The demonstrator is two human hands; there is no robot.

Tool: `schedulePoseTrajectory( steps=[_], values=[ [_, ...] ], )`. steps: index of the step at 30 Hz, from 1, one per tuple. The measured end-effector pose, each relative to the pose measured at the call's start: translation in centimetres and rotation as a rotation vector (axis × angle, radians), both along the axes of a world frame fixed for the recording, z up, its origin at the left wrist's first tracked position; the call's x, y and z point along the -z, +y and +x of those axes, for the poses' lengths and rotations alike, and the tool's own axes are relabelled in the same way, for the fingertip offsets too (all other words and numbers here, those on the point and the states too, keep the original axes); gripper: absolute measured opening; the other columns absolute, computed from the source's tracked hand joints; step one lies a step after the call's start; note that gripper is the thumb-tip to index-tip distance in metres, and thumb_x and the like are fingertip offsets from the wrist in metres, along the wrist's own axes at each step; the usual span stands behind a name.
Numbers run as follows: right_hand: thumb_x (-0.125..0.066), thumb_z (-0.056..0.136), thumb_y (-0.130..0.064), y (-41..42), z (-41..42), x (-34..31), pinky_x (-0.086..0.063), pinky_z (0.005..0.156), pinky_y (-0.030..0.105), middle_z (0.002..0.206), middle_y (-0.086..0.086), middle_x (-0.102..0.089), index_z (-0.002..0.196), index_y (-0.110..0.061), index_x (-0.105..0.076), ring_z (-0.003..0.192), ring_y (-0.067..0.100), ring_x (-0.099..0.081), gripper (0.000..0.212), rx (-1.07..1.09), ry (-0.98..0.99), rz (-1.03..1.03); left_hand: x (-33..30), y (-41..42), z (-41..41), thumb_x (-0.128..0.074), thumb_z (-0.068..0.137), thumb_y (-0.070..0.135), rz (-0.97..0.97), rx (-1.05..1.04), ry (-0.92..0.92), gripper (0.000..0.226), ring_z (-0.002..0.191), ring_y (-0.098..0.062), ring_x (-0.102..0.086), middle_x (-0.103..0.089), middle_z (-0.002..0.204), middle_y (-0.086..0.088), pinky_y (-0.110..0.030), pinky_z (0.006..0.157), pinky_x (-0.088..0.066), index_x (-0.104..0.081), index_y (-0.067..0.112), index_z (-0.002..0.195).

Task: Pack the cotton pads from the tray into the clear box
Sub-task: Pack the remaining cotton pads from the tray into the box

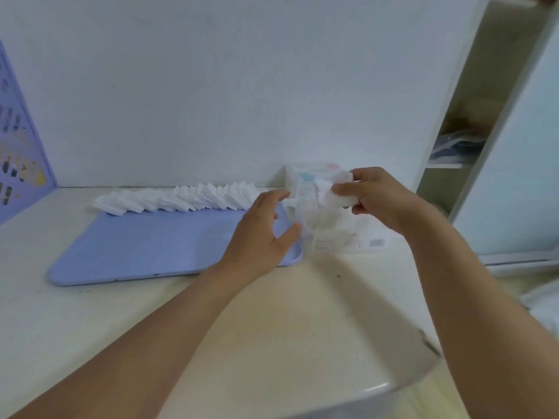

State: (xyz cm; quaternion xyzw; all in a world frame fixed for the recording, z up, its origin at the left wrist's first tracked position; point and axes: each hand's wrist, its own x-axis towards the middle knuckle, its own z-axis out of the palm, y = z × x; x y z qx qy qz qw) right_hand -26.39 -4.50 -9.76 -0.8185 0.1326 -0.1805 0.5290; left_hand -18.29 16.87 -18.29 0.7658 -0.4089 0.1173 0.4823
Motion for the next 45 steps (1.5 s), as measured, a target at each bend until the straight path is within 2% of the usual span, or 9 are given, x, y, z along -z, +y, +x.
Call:
schedulePoseTrajectory(
  steps=[6, 15, 19, 24, 28, 32, 37, 40, 45],
  values=[
    [-0.081, 0.084, -0.015, -6.3, -2.6, -0.2, -0.047, 0.049, 0.021, 0.081, 0.011, -0.063, 0.105, 0.003, -0.071, 0.054, 0.015, -0.056, 0.03, 0.138, 0.377, 0.075, -0.6, -4.0, -2.0, -0.068, 0.092, 0.043, 0.299, 0.076, -0.211, 0.039, 0.09, -0.008, -0.054, -0.055, 0.106, 0.022, -0.034, 0.08, -0.049, -0.057, 0.026, 0.125],
    [-0.08, 0.072, -0.016, -4.2, 1.6, 0.7, -0.036, 0.043, 0.017, 0.042, -0.004, -0.047, 0.064, -0.013, -0.044, 0.043, 0.015, -0.049, 0.037, 0.23, 0.641, -0.79, 0.9, -5.4, -1.5, -0.063, 0.098, 0.032, 0.251, 0.045, -0.211, 0.015, 0.066, -0.009, -0.048, -0.052, 0.075, 0.01, -0.031, 0.062, -0.042, -0.065, 0.018, 0.092],
    [-0.071, 0.076, -0.031, -4.2, 1.3, 1.6, -0.032, 0.053, 0.023, 0.074, -0.005, -0.056, 0.076, -0.019, -0.051, 0.061, 0.013, -0.05, 0.023, 0.357, 0.672, -1.08, 0.9, -5.3, -1.5, -0.062, 0.098, 0.033, 0.271, 0.041, -0.21, 0.018, 0.073, -0.018, -0.054, -0.058, 0.082, 0.003, -0.036, 0.067, -0.047, -0.066, 0.016, 0.096],
    [-0.085, 0.069, -0.046, -4.7, 1.4, 2.2, -0.047, 0.07, 0.031, 0.096, -0.001, -0.056, 0.1, -0.014, -0.051, 0.089, 0.022, -0.057, 0.056, 0.374, 0.633, -0.7, 0.8, -4.9, -1.3, -0.064, 0.097, 0.029, 0.243, 0.075, -0.183, 0.017, 0.07, -0.018, -0.052, -0.053, 0.076, 0.006, -0.035, 0.066, -0.046, -0.064, 0.014, 0.088],
    [-0.079, 0.081, -0.016, -4.3, 1.6, 2.9, -0.051, 0.089, 0.035, 0.131, 0.011, -0.049, 0.148, -0.004, -0.027, 0.111, 0.027, -0.052, 0.085, 0.348, 0.526, -0.281, 0.8, -4.6, -1.1, -0.065, 0.096, 0.027, 0.238, 0.097, -0.159, 0.016, 0.071, -0.02, -0.054, -0.056, 0.076, 0.001, -0.039, 0.069, -0.048, -0.063, 0.015, 0.087],
    [-0.059, 0.089, -0.006, -4.6, 1.3, 3.7, -0.044, 0.073, 0.03, 0.118, 0.012, -0.058, 0.129, -0.004, -0.052, 0.095, 0.026, -0.054, 0.041, 0.373, 0.517, -0.286, 1.0, -4.8, -0.9, -0.065, 0.097, 0.028, 0.235, 0.097, -0.165, 0.017, 0.07, -0.018, -0.052, -0.052, 0.075, 0.007, -0.036, 0.067, -0.046, -0.056, 0.022, 0.083],
    [-0.067, 0.085, -0.01, -4.0, 0.3, 1.4, -0.054, 0.08, 0.035, 0.115, 0.011, -0.058, 0.13, -0.006, -0.051, 0.098, 0.03, -0.06, 0.048, 0.324, 0.659, -0.411, 0.3, -3.9, -0.7, -0.071, 0.092, 0.036, 0.173, 0.167, -0.012, 0.021, 0.072, -0.008, -0.057, -0.057, 0.102, 0.015, -0.02, 0.069, -0.046, -0.064, 0.027, 0.109],
    [-0.067, 0.084, -0.011, -1.6, 1.0, -1.6, -0.05, 0.101, 0.042, 0.137, 0.014, -0.05, 0.146, -0.011, -0.041, 0.122, 0.033, -0.054, 0.067, 0.367, 0.374, -0.528, -2.0, -1.4, 2.2, -0.071, 0.092, 0.032, -0.037, -0.009, 0.09, 0.016, 0.066, -0.003, -0.06, -0.06, 0.109, 0.015, -0.009, 0.062, -0.043, -0.065, 0.029, 0.107],
    [-0.082, 0.077, -0.03, 9.1, 6.8, -1.4, -0.048, 0.076, 0.025, 0.11, 0.001, -0.069, 0.117, -0.016, -0.066, 0.097, 0.018, -0.064, 0.046, 0.005, 0.083, -0.526, -2.8, 4.0, 7.3, -0.056, 0.091, 0.009, -0.001, -0.365, 0.207, 0.017, 0.067, -0.016, -0.059, -0.067, 0.096, 0.002, -0.027, 0.059, -0.044, -0.065, 0.021, 0.099]
  ],
)
